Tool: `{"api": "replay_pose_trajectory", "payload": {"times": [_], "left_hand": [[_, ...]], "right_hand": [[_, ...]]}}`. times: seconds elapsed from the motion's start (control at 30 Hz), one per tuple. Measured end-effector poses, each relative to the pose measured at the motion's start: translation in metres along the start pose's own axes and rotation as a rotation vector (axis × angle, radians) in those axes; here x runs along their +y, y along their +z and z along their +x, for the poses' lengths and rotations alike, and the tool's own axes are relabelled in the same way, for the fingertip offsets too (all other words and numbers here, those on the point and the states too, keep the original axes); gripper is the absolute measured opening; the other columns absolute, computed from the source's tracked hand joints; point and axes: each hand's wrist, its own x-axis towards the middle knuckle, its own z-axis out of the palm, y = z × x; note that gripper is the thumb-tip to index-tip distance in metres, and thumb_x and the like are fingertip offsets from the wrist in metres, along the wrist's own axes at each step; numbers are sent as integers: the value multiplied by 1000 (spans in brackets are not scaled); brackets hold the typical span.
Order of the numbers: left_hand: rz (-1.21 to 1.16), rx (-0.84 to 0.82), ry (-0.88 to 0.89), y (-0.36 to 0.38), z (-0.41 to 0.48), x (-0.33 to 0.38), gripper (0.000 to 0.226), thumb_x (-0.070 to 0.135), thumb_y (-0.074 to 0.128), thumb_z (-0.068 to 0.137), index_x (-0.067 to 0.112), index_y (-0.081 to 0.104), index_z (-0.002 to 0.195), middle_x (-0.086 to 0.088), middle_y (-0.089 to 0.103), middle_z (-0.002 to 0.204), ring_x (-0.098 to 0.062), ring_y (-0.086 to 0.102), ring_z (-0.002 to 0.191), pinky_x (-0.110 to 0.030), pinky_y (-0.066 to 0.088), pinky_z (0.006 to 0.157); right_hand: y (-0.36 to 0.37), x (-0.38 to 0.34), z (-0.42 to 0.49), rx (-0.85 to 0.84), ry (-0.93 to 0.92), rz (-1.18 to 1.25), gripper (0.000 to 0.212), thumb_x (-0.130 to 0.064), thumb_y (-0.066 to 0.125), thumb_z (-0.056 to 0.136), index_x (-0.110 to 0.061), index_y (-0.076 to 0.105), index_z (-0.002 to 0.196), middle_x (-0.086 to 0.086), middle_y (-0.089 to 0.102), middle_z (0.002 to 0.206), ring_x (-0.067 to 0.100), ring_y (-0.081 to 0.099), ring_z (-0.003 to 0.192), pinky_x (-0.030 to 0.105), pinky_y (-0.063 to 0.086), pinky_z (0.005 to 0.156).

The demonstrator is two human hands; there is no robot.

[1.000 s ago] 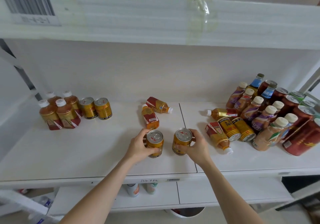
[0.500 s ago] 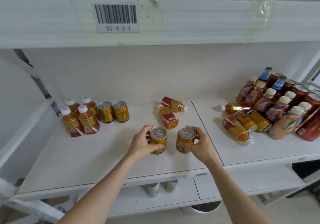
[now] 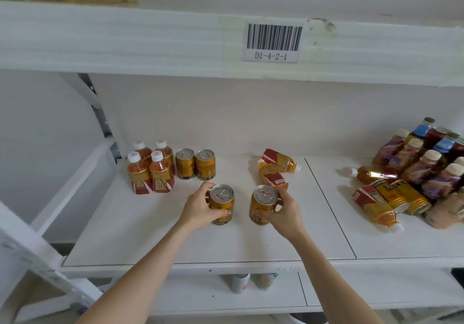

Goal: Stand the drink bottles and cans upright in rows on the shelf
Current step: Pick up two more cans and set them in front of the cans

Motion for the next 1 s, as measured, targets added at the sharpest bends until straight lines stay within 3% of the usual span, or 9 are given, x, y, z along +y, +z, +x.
{"api": "replay_pose_trajectory", "payload": {"times": [0.17, 0.3, 0.53, 0.77, 0.87, 1.0], "left_hand": [[10, -18, 15, -39, 6, -23, 69, 29, 89, 57, 29, 51, 114, 7, 64, 111, -15, 60, 103, -38, 51, 93], [15, -35, 27, -66, 13, -43, 72, 31, 89, 57, 29, 50, 118, 12, 60, 111, -12, 57, 105, -34, 50, 92], [-15, -61, 4, -88, 29, -70, 71, 27, 90, 56, 36, 50, 114, 22, 56, 102, -7, 56, 101, -26, 45, 86], [-42, -50, -26, -91, 43, -84, 68, 25, 90, 57, 40, 48, 107, 29, 53, 96, -8, 54, 100, -23, 42, 80], [-15, -30, -3, -92, 49, -88, 67, 31, 90, 58, 39, 51, 112, 25, 58, 106, -9, 55, 105, -24, 44, 83], [199, 36, 67, -91, 52, -88, 83, 49, 82, 64, 29, 45, 136, 6, 61, 129, -18, 57, 117, -33, 51, 92]], "right_hand": [[42, -17, 1, 6, 24, 24, 64, -15, 85, 60, -34, 53, 111, -19, 61, 100, 0, 57, 93, 12, 44, 70], [76, -30, 1, 39, 46, 37, 63, -12, 85, 60, -25, 57, 115, -14, 64, 103, 4, 59, 96, 11, 43, 71], [121, -45, 7, 50, 87, 24, 64, -13, 85, 61, -23, 55, 117, -7, 64, 106, 13, 59, 99, 26, 49, 80], [140, -49, 25, 11, 113, -44, 67, -14, 85, 62, -20, 54, 122, -2, 63, 110, 16, 58, 100, 30, 49, 85], [145, -50, 35, -9, 112, -52, 68, -15, 85, 63, -22, 54, 123, -2, 63, 110, 17, 58, 101, 34, 51, 89], [154, -51, 47, -17, 100, -24, 67, -14, 85, 63, -23, 54, 122, -4, 64, 110, 15, 59, 102, 30, 50, 87]]}}
